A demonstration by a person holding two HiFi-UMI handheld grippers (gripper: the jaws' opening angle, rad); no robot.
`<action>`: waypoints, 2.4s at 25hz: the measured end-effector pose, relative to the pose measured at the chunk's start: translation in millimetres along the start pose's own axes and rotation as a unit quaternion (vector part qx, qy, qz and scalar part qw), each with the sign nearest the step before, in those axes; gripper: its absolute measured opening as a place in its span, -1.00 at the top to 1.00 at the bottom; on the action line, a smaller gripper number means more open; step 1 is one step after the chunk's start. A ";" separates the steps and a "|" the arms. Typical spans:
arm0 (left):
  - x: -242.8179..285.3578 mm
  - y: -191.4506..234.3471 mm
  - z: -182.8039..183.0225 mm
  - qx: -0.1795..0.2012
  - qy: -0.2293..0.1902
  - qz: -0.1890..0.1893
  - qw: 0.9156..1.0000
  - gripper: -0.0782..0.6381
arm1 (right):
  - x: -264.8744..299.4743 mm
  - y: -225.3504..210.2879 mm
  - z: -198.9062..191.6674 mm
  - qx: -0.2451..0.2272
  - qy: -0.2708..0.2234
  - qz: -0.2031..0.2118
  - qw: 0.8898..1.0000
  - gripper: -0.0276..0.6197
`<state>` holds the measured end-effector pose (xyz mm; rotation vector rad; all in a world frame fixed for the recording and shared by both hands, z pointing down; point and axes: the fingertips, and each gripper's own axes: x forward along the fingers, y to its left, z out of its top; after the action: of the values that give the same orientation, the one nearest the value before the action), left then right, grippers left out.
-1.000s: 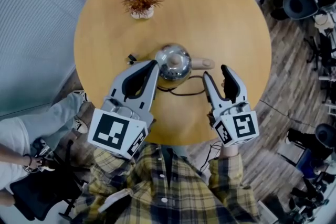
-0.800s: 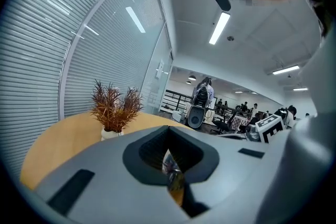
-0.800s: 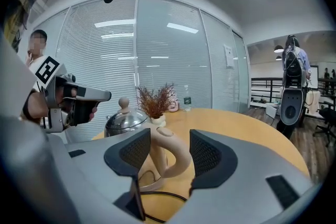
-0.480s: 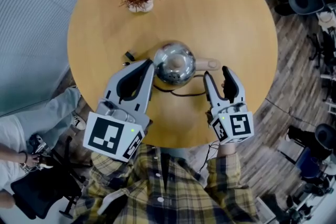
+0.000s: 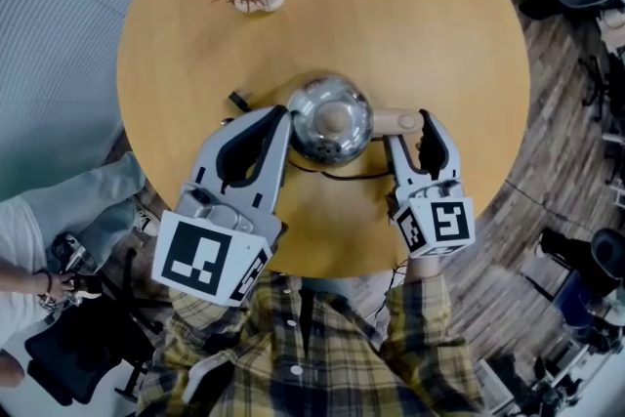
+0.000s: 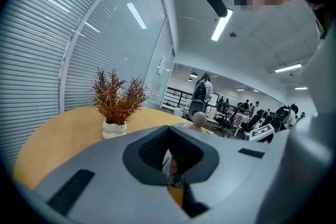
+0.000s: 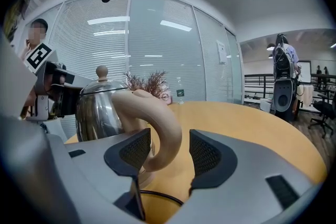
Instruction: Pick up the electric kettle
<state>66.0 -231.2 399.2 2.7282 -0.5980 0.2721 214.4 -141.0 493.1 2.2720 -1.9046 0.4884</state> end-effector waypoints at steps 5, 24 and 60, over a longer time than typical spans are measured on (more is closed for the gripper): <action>2.2 2.3 0.5 -0.003 -0.002 0.001 1.000 0.78 | 10.5 -1.7 -1.5 0.000 -0.009 -0.004 1.000 0.20; 4.9 7.6 1.5 -0.006 -0.012 0.004 1.000 0.78 | 37.2 -10.1 2.9 0.022 -0.030 -0.011 0.999 0.24; -10.1 8.3 20.5 -0.010 -0.033 0.017 0.999 0.78 | 32.1 -10.7 11.9 0.024 -0.056 -0.093 0.994 0.70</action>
<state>55.6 -241.9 380.0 2.7188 -0.6607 0.1834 231.4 -172.5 493.6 2.5258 -1.7199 0.3938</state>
